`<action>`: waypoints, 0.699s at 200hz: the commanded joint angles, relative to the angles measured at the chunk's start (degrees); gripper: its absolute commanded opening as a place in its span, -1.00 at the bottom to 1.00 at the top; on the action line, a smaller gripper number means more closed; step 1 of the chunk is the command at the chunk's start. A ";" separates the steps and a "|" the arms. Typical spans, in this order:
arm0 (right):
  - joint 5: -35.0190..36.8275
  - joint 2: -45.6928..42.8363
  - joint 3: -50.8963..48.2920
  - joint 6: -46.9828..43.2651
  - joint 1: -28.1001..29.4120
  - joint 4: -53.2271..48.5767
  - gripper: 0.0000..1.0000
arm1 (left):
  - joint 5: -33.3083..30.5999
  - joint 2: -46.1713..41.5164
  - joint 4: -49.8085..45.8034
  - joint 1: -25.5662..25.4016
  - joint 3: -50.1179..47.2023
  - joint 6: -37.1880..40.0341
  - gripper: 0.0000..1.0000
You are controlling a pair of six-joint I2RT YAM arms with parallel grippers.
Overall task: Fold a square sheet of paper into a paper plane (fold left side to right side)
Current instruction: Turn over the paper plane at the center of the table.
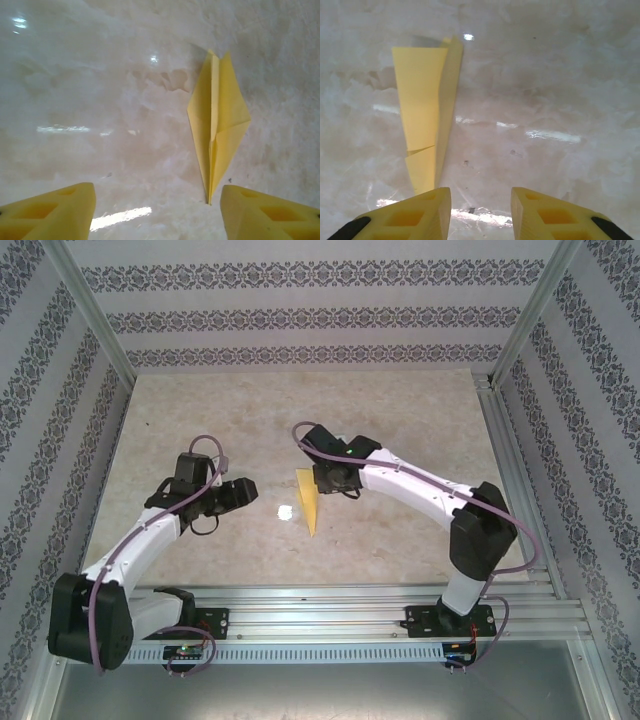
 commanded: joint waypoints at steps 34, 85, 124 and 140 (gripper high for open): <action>-3.98 -4.25 -6.35 0.53 -3.02 7.22 -0.27 | 8.23 18.33 17.37 -6.58 7.77 -5.65 0.20; -5.03 -4.68 -7.11 0.27 -3.50 8.13 -0.28 | 4.25 34.37 19.10 -10.37 18.39 -7.12 0.09; -5.54 -5.00 -7.44 0.20 -3.47 8.28 -0.28 | 3.95 41.83 18.90 -10.94 23.10 -7.70 -0.11; -5.90 -5.03 -7.64 0.10 -3.48 8.43 -0.29 | 3.48 43.48 17.83 -11.73 25.09 -7.08 -0.22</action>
